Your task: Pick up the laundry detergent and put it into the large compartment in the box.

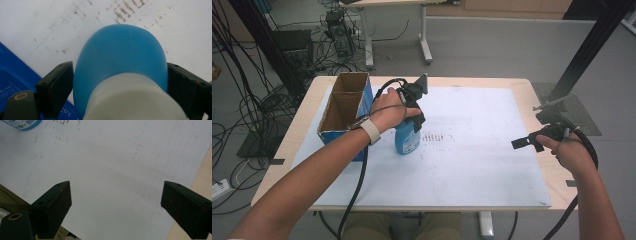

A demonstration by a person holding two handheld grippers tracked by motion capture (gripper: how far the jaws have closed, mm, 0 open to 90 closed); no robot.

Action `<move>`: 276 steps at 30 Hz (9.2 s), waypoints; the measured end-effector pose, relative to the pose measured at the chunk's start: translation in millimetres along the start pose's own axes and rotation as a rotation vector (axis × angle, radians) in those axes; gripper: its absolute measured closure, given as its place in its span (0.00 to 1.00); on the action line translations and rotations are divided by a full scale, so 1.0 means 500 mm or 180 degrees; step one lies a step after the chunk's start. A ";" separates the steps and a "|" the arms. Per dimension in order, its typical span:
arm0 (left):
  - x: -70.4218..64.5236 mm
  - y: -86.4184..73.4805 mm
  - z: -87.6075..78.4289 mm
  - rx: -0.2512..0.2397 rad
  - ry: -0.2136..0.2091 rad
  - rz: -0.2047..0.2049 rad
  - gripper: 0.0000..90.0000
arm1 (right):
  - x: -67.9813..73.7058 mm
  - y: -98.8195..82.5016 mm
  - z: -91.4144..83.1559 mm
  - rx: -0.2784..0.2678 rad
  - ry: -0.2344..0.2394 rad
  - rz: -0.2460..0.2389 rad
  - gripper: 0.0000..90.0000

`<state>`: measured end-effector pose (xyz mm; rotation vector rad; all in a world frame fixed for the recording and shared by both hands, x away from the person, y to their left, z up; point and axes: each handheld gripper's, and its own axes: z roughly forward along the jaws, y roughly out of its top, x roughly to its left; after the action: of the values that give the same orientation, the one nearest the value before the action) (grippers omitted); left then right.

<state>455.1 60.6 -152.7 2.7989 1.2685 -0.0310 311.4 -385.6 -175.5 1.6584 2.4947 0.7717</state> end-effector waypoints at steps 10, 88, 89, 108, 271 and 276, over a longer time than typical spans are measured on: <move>-0.003 0.002 0.005 -0.0005 0.0033 -0.0009 0.18 | -0.002 -0.001 0.001 -0.0001 0.0004 0.0007 0.11; -0.016 -0.001 0.006 -0.0042 0.0145 -0.0062 0.43 | 0.005 0.005 -0.002 -0.0011 -0.0011 0.0005 0.11; -0.016 -0.001 0.006 -0.0040 0.0145 -0.0063 0.43 | 0.005 0.005 -0.002 -0.0010 -0.0011 0.0005 0.11; -0.016 -0.001 0.005 -0.0031 0.0153 -0.0056 0.43 | 0.005 0.002 -0.003 -0.0012 -0.0012 0.0008 0.11; -0.047 -0.050 -0.177 -0.0177 0.0118 -0.0573 0.43 | 0.019 -0.044 -0.036 -0.0248 0.0029 -0.0055 0.11; -0.052 -0.058 -0.194 -0.0199 0.0139 -0.0640 0.43 | 0.020 -0.051 -0.041 -0.0276 0.0040 -0.0066 0.11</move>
<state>415.2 66.8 -56.2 2.6236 1.5282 0.0584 279.3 -391.9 -166.2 1.6023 2.4450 0.8773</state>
